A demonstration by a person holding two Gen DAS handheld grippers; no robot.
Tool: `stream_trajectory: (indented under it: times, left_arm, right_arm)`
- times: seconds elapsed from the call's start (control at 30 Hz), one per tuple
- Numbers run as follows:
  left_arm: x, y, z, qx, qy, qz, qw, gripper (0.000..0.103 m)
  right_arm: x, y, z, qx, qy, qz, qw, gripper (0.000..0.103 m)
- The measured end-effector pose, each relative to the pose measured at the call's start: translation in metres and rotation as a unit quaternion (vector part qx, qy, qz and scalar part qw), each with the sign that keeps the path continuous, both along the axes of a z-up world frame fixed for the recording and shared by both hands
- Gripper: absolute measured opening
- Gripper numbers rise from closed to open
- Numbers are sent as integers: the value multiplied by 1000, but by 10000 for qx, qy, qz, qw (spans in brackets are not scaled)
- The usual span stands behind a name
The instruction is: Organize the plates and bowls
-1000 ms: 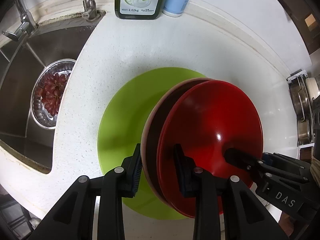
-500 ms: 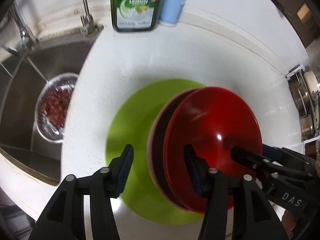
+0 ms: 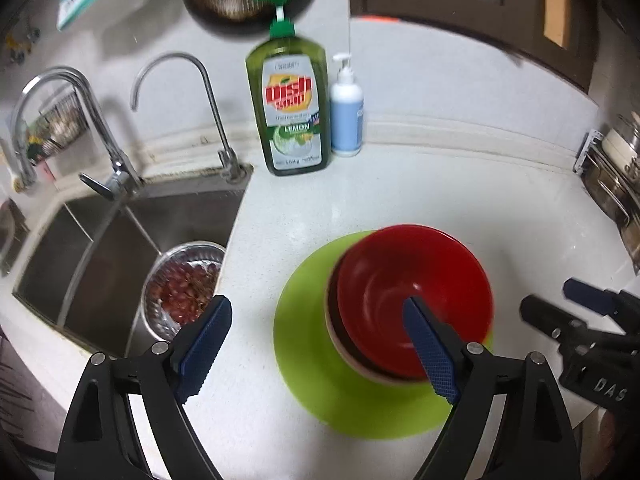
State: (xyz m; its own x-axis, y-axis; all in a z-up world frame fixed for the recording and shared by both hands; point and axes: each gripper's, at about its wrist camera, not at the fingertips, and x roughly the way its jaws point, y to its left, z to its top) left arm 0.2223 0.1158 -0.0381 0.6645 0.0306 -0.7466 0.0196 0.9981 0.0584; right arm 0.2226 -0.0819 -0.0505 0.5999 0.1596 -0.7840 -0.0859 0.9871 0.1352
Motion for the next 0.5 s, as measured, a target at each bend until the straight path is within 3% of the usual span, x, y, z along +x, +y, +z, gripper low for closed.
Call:
stream_trajectory:
  times: [0.2,0.4,0.5]
  left_arm:
    - [-59,-12,16,85,-686,156,9975,96]
    - [-126,-25,31,199,-1430,222,9893,103]
    - [-154,-29,36,217,-1579,257,9869,103]
  right_arm:
    - [-57,-10,19,-149,-752,-79,9970,82]
    - [-121,-22,36,-98,-1332,-91,9910,89]
    - [-152,-25,42,-111,-1525,-145,9881,89]
